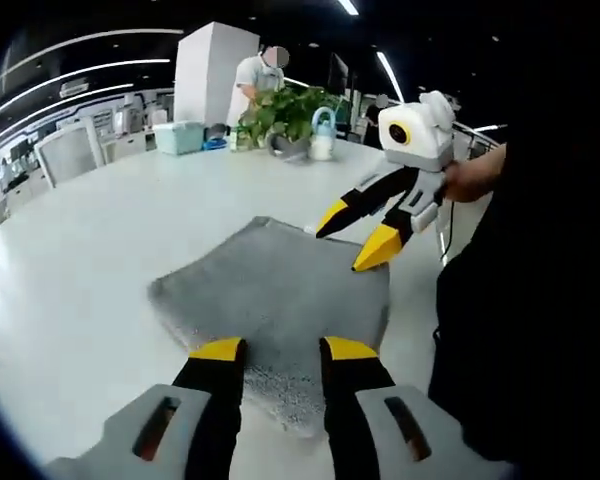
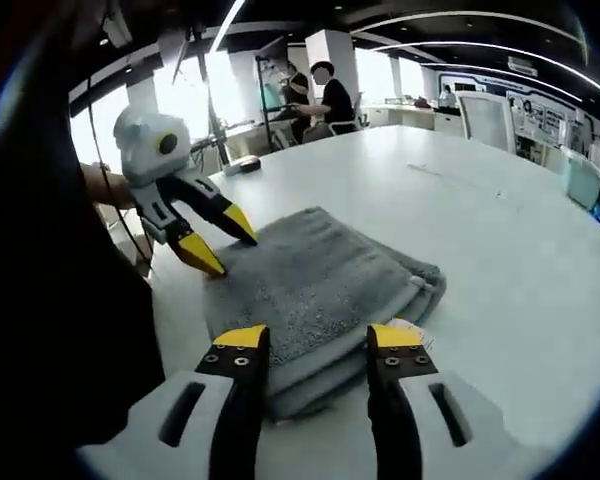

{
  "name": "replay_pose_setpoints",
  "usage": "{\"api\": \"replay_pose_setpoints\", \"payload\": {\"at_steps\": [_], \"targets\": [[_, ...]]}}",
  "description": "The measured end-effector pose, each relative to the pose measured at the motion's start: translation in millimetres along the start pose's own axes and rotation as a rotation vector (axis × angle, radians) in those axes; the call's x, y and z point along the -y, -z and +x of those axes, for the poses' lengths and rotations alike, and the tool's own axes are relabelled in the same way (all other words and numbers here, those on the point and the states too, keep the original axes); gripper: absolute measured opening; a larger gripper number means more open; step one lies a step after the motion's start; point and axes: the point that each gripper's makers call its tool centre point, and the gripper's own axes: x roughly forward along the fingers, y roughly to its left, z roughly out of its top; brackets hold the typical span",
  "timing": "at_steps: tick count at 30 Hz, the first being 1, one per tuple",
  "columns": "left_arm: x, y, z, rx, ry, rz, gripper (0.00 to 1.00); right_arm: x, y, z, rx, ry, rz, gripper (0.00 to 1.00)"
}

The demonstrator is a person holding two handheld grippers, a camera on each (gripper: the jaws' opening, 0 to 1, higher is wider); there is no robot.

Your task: Fold the towel on the table until its edges align and the towel forms a compact rectangular stack.

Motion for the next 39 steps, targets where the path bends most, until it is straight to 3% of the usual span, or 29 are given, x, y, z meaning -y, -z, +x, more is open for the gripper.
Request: {"api": "replay_pose_setpoints", "payload": {"at_steps": [8,19,39], "targets": [[1.8,5.1,5.6,-0.023,-0.029,0.097,0.32,1.1,10.8,0.5,0.005,0.003,0.041,0.39],[-3.2,4.1,9.9,0.000,-0.065,0.080,0.31,5.9,10.8,3.9,-0.005,0.006,0.022,0.39],[-49.0,-23.9,37.3,0.025,-0.061,0.062,0.31,63.9,-8.1,18.8,0.033,0.043,0.067,0.43]]}}
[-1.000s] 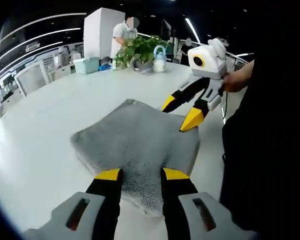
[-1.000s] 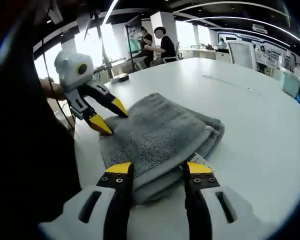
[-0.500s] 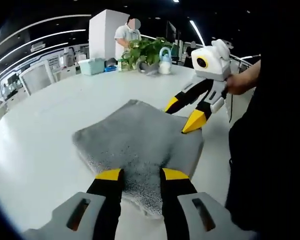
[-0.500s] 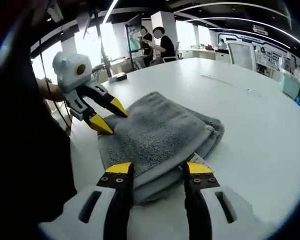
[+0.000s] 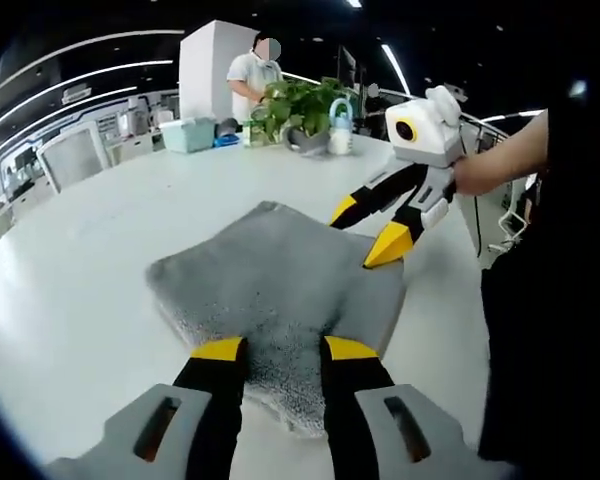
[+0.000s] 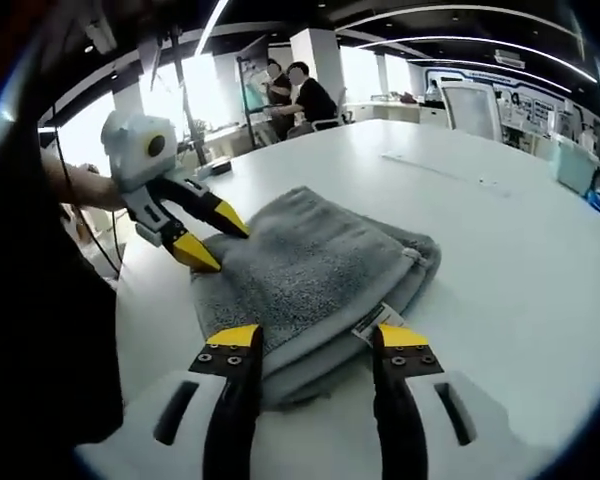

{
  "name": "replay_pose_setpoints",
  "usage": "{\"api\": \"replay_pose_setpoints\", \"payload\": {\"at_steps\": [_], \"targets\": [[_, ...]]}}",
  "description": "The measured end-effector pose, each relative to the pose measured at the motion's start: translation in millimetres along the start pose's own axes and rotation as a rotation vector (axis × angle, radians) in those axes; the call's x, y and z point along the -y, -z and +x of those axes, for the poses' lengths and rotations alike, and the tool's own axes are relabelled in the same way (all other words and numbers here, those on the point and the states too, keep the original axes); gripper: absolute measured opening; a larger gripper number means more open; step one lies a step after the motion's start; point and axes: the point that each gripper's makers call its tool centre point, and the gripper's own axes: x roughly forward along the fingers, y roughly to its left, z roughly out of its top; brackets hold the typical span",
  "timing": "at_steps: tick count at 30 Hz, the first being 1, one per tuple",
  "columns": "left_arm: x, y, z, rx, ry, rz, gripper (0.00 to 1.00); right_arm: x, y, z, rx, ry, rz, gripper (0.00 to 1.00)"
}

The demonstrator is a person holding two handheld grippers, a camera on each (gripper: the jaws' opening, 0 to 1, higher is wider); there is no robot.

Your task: Fold the towel on the table until its edges align and the towel forms a compact rectangular stack.

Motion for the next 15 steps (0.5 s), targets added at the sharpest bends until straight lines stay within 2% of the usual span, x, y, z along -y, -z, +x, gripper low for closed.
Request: {"api": "replay_pose_setpoints", "payload": {"at_steps": [11,15], "targets": [[-26.0,-14.0,18.5,0.032,-0.008,-0.006,0.31,29.9,-11.7,10.9,0.025,0.043,0.018,0.46],[-32.3,-16.9,22.1,0.061,-0.002,-0.034,0.31,47.3,-7.8,14.5,0.024,0.087,0.095,0.56]]}}
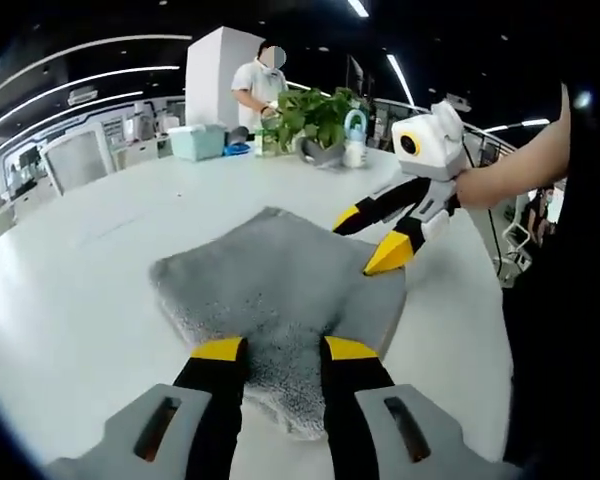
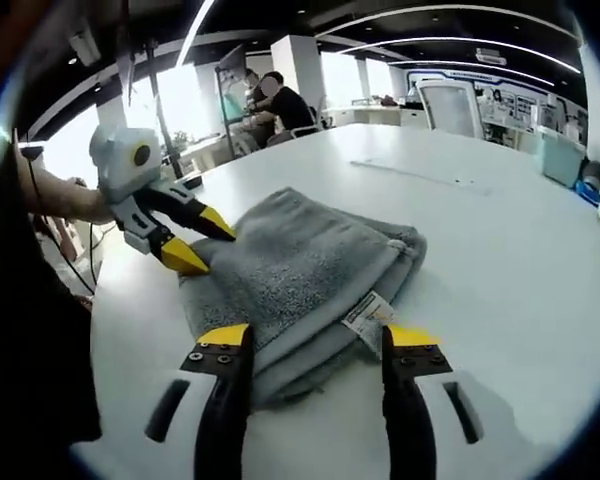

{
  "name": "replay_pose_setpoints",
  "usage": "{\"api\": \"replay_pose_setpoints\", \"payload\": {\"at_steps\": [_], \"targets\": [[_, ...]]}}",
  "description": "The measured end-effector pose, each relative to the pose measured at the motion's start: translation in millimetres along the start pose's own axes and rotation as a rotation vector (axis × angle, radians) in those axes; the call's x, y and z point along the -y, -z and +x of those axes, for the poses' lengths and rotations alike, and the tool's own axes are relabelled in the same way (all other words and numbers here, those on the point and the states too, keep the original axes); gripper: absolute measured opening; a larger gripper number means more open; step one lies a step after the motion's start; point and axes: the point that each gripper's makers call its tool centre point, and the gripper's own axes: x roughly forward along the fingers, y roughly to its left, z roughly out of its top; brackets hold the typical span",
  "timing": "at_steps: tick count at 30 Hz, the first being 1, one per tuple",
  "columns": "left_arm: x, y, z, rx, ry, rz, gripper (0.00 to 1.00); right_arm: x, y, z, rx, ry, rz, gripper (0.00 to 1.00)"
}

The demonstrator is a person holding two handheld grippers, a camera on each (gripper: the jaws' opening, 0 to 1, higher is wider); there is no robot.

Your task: Fold the towel on the table until its edges align and the towel forms a compact rectangular stack.

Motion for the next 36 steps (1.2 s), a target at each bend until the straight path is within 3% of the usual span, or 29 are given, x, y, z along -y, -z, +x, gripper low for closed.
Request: {"api": "replay_pose_setpoints", "payload": {"at_steps": [2,8,14,19,24,28,33,36], "targets": [[-3.2,-1.5,1.7,0.013,0.001,-0.021,0.31,5.3,-0.4,1.0,0.012,-0.002,0.026,0.60],[-8.7,-6.2,7.9,0.019,-0.015,-0.016,0.31,13.3,-7.3,3.1,0.030,0.030,-0.007,0.62],[-12.8,-8.8,11.7,0.019,-0.022,-0.016,0.31,16.9,-13.1,4.9,0.035,0.044,-0.054,0.60],[-12.8,-9.0,10.6,0.032,-0.018,-0.026,0.31,13.4,-12.3,4.2,0.032,0.030,-0.035,0.56],[-10.7,-19.6,4.3,0.095,-0.002,-0.135,0.34,6.7,-20.9,-3.3,0.058,0.030,-0.051,0.55],[-12.1,-31.3,-15.7,0.153,-0.034,-0.150,0.41,-4.0,-32.7,-19.1,0.107,0.025,-0.059,0.69],[-9.0,-46.9,-56.6,0.224,-0.091,-0.136,0.63,-14.3,-55.8,-53.0,0.204,0.068,-0.080,0.78],[-8.2,-57.5,-87.0,0.292,-0.154,-0.063,0.74,-18.9,-68.4,-81.1,0.277,0.110,-0.070,0.86]]}}
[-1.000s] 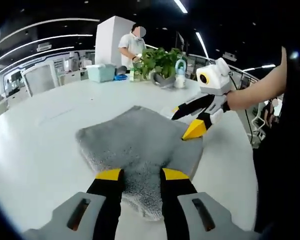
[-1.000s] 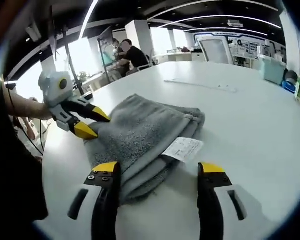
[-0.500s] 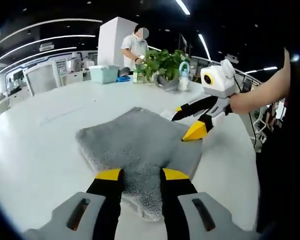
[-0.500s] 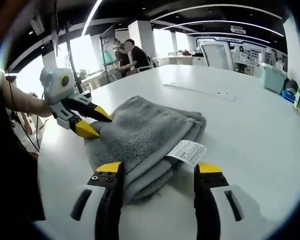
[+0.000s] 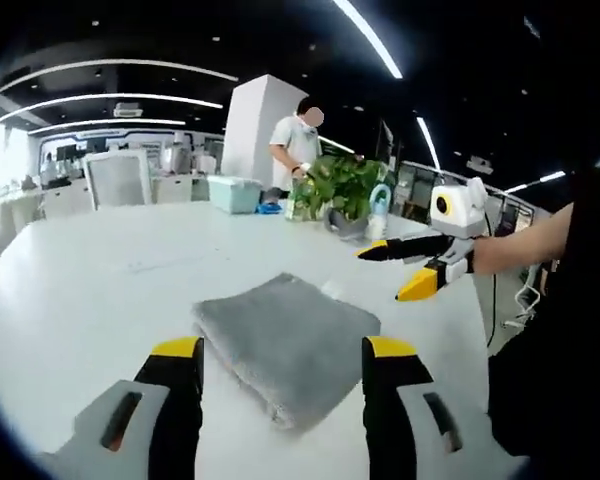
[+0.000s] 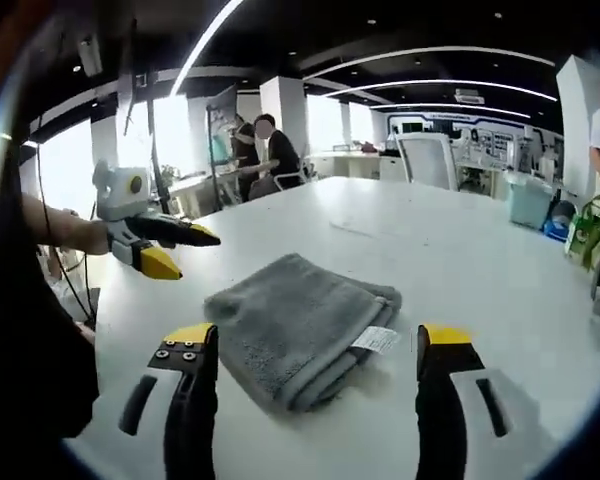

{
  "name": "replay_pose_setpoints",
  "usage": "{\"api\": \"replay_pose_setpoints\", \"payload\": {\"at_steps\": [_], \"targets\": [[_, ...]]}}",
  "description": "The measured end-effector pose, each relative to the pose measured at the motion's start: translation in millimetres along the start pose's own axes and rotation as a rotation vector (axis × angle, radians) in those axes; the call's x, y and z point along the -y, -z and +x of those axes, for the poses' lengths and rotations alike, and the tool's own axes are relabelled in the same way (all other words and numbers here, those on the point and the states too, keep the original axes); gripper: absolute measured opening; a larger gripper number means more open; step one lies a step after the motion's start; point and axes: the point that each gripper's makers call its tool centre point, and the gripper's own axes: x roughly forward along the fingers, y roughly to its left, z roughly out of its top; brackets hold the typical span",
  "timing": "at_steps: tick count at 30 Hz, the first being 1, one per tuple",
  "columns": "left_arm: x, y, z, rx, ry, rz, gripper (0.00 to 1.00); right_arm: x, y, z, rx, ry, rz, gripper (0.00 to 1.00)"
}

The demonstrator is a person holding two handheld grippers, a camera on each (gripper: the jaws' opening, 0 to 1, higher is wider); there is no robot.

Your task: Fold the towel on the table until its edges align and the towel forms a compact rectangular stack.

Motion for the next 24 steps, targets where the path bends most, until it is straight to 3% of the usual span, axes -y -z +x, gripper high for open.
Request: {"api": "replay_pose_setpoints", "payload": {"at_steps": [5,7,10,18,24], "targets": [[-7.2,-16.4,-38.1,0.084,-0.105,-0.050,0.95,-0.8,-9.7,-33.6,0.024,0.032,-0.020,0.96],[-8.3,-17.4,-50.9,0.083,-0.135,-0.059,0.99,2.6,-12.5,-46.5,0.024,0.055,-0.035,0.99],[-4.3,-18.8,-62.3,0.077,-0.146,-0.072,1.00,6.4,-18.3,-62.5,0.036,0.062,-0.034,0.99],[3.9,-45.0,-92.2,0.151,-0.297,-0.087,1.00,15.7,-28.1,-87.6,0.036,0.039,-0.053,0.99],[17.8,-48.0,-94.5,0.149,-0.336,-0.087,1.00,25.3,-28.9,-99.4,0.038,0.048,-0.085,0.99]]}}
